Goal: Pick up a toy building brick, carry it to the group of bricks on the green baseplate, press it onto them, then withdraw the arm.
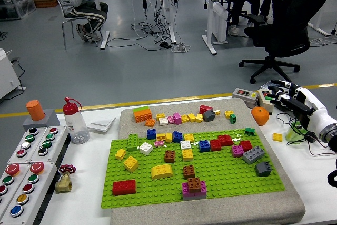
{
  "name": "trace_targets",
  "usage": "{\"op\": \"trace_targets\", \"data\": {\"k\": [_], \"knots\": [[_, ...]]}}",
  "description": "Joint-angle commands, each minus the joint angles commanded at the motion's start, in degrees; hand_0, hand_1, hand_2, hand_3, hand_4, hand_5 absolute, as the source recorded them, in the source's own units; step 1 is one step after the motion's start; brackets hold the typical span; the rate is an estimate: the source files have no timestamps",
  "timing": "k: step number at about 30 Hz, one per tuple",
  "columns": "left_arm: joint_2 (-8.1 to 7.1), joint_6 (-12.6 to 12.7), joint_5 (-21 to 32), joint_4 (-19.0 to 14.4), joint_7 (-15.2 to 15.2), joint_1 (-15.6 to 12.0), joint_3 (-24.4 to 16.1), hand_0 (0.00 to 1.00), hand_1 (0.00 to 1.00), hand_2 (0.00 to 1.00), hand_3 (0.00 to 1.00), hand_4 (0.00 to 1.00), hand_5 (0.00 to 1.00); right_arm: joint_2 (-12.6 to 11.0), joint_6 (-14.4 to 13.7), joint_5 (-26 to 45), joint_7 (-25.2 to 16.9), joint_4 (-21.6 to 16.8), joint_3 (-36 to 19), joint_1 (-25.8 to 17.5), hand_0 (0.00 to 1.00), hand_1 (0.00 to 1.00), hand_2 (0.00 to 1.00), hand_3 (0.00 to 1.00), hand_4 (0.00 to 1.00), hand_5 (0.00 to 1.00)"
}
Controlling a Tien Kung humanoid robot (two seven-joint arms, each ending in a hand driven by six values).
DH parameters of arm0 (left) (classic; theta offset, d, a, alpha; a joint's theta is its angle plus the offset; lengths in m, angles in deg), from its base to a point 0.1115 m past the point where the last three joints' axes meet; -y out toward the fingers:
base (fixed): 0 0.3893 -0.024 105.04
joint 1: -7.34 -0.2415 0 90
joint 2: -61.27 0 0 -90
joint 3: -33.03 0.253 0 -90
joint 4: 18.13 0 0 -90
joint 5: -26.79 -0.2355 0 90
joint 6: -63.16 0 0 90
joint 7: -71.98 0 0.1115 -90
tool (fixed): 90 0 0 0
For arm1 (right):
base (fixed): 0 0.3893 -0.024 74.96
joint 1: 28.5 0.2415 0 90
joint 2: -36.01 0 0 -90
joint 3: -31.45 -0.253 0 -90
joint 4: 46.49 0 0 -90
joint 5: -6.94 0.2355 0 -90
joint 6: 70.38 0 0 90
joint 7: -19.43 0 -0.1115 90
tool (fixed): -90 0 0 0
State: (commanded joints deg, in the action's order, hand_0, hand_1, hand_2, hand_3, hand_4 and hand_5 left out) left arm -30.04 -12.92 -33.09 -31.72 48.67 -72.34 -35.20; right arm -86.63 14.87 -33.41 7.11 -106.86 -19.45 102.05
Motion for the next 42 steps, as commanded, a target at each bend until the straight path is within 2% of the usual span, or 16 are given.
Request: {"op": "trace_targets", "data": {"k": [3,4,8,14,22,23,28,29,32,42], "knots": [[-0.03,-0.01,0.19,0.0,0.02,0.03,0.13,0.632,0.599,0.615,0.424,0.337,0.976,-0.51,-1.61,-4.32,-1.49,0.83,2.17,1.31,0.75,0.759,0.812,0.883,0.623,0.144],[-0.04,-0.01,0.31,0.0,0.03,0.06,0.2,0.632,0.598,0.614,0.425,0.337,0.977,-0.71,-2.35,-6.25,-2.12,1.33,3.13,1.96,0.769,0.778,0.835,0.896,0.641,0.099],[-0.12,-0.01,0.61,-0.01,0.0,0.17,0.43,0.632,0.598,0.614,0.425,0.337,0.977,-1.19,-4.71,-14.35,-4.11,3.77,6.68,4.61,0.769,0.778,0.835,0.896,0.641,0.099],[-0.13,0.02,0.95,-0.04,0.0,0.19,0.64,0.632,0.598,0.614,0.425,0.337,0.978,-1.32,-6.68,-26.54,-6.0,7.29,11.14,7.91,0.778,0.78,0.837,0.881,0.639,0.084],[-0.19,-0.01,0.95,-0.06,-0.05,0.26,0.74,0.633,0.598,0.614,0.424,0.336,0.98,-1.24,-6.52,-44.01,-6.97,10.9,17.22,11.64,0.771,0.777,0.832,0.868,0.631,0.056],[-0.21,-0.01,0.93,-0.07,-0.07,0.26,0.73,0.632,0.598,0.613,0.423,0.336,0.98,-1.17,-6.46,-46.08,-7.06,11.35,18.0,12.01,0.762,0.763,0.783,0.793,0.623,0.039],[-0.24,0.03,0.84,-0.1,-0.18,0.19,0.68,0.632,0.598,0.613,0.423,0.336,0.98,-0.75,-5.74,-56.81,-7.01,12.95,20.9,13.19,0.762,0.763,0.783,0.793,0.623,0.039],[-0.25,0.04,0.84,-0.1,-0.19,0.18,0.68,0.633,0.597,0.613,0.422,0.336,0.981,-0.69,-5.59,-59.04,-6.97,13.15,21.32,13.34,0.76,0.736,0.737,0.759,0.618,0.025],[-0.27,0.09,0.84,-0.13,-0.25,0.13,0.67,0.633,0.597,0.613,0.422,0.336,0.981,-0.52,-5.22,-66.24,-6.75,13.95,23.67,14.3,0.76,0.736,0.737,0.759,0.618,0.025],[-0.3,0.1,0.9,-0.13,-0.27,0.19,0.74,0.633,0.597,0.614,0.421,0.336,0.982,-0.01,-5.56,-80.14,-6.46,16.78,30.65,17.44,0.758,0.722,0.711,0.74,0.606,0.007]]}}
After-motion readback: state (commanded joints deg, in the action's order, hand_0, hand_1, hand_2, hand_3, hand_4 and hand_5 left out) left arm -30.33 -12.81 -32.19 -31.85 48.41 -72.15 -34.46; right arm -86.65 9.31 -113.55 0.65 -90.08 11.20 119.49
